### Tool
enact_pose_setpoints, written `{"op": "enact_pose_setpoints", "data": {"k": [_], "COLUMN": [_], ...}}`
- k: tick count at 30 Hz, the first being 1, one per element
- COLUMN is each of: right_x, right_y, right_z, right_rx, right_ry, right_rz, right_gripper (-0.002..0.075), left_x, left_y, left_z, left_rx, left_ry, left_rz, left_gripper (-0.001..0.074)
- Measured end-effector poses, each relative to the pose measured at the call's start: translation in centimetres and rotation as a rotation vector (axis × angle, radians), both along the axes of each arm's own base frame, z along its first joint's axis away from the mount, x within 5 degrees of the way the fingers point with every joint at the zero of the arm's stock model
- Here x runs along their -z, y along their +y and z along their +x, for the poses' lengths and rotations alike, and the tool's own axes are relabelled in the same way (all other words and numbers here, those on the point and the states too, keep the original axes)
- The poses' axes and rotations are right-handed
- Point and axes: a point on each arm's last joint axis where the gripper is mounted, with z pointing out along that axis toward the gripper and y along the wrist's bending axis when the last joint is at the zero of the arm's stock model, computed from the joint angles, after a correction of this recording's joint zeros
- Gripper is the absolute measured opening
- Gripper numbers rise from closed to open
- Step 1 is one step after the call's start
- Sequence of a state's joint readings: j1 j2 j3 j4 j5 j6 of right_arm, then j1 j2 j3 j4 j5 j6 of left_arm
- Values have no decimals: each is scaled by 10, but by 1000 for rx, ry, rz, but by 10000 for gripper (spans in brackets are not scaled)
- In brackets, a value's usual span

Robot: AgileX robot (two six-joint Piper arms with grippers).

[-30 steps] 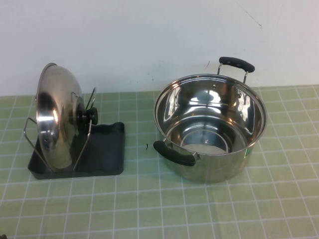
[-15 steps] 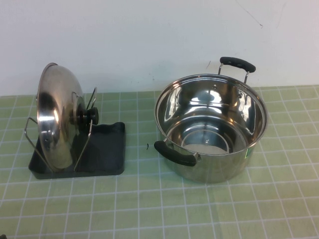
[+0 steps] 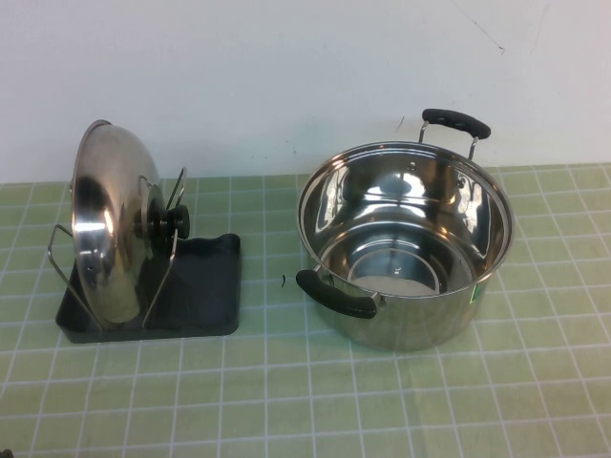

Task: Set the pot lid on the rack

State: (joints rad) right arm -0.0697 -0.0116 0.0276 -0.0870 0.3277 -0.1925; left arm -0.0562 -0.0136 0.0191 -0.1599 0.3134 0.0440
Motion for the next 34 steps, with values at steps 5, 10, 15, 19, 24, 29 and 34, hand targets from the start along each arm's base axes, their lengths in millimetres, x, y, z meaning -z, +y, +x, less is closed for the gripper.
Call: {"op": "enact_pose_setpoints", "data": {"k": [5,10,15,19,24,29,34], "right_x": [0,0,0,0,0,0,0], "right_y": [3,3,3,3,3,2,2], "right_z": [0,0,0,0,0,0,0], "right_rx": [-45,-59,-59,-60,-37,-6,-4], "right_ry": [5,6,6,6,4,3,3], "right_rz": [6,8,7,7,40,47,49], "right_gripper": [-1,-1,-1,-1,-1,-1,-1], "left_x": [0,0,0,0,0,0,0], "left_y": [0,0,0,0,0,0,0], "left_z": [0,0,0,0,0,0,0], "left_rx": [1,1,1,1,1,1,1], "left_ry": [0,0,0,0,0,0,0], "left_rz": [4,4,4,4,4,4,4], "left_gripper": [-1,-1,-1,-1,-1,-1,-1]}}
